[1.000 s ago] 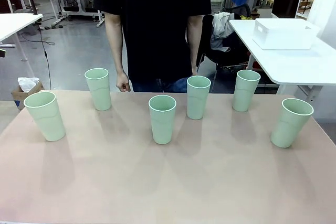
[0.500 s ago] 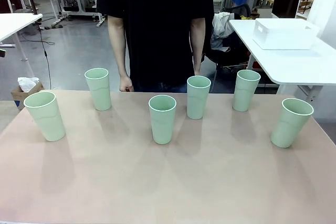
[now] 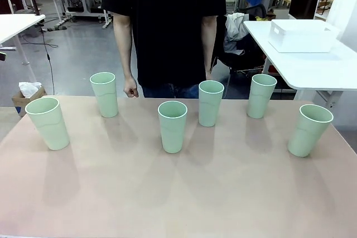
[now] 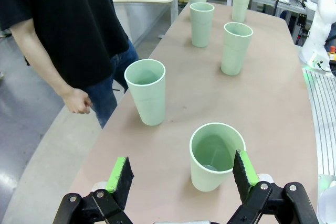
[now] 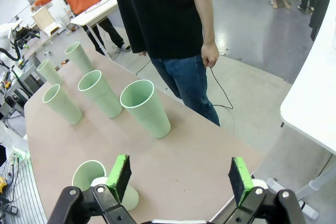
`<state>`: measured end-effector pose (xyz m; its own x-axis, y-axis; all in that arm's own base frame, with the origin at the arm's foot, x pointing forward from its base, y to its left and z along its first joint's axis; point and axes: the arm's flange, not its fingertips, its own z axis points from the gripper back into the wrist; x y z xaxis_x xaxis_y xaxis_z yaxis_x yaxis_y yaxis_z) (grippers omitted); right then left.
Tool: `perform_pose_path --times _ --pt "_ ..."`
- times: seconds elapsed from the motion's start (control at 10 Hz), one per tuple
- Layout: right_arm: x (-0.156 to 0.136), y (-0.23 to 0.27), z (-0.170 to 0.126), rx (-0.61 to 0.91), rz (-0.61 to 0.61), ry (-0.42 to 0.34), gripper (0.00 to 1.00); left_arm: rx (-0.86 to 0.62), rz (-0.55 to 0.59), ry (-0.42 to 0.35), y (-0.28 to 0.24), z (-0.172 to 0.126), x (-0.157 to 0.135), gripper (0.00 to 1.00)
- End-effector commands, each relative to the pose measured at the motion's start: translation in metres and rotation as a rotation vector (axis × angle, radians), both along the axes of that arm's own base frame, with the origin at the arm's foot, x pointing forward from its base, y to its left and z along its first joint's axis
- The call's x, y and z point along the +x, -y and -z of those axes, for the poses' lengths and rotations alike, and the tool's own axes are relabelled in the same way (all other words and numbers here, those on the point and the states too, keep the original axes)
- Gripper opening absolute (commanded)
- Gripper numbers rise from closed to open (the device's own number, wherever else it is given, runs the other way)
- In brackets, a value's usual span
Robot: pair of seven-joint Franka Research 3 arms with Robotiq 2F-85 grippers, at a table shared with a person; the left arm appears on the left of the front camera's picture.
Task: Stack the cups and store them in the basket.
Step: Pick up two Reusable plastic cups , one in each hand.
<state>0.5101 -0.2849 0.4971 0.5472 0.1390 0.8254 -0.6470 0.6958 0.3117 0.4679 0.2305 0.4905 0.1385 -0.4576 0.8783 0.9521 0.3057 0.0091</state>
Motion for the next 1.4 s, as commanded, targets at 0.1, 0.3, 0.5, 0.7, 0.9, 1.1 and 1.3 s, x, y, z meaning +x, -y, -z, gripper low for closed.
perform_pose_path --times 0.1,0.3,0.5,0.7,0.9,1.1,1.3 --pt "0.000 0.000 -0.001 0.001 0.000 0.004 1.00 0.003 -0.004 0.002 0.000 -0.001 0.000 1.00" --pt "0.000 0.000 0.000 0.000 0.000 0.000 1.00 0.036 0.042 0.036 -0.002 0.006 0.008 1.00" --pt "0.017 -0.015 0.011 0.035 -0.140 0.018 1.00 0.068 0.124 0.093 -0.006 0.028 0.016 1.00" --pt "0.035 -0.023 0.032 0.099 -0.278 0.031 1.00 0.057 0.245 0.186 -0.014 0.047 0.027 1.00" --pt "0.045 -0.022 0.063 0.123 -0.366 0.085 1.00 0.004 0.339 0.260 -0.027 0.074 0.035 1.00" --pt "0.050 -0.015 0.091 0.133 -0.453 0.215 1.00 -0.050 0.369 0.307 -0.041 0.095 0.037 1.00" --pt "0.050 -0.017 0.108 0.191 -0.533 0.295 1.00 -0.110 0.379 0.296 -0.042 0.098 0.038 1.00"
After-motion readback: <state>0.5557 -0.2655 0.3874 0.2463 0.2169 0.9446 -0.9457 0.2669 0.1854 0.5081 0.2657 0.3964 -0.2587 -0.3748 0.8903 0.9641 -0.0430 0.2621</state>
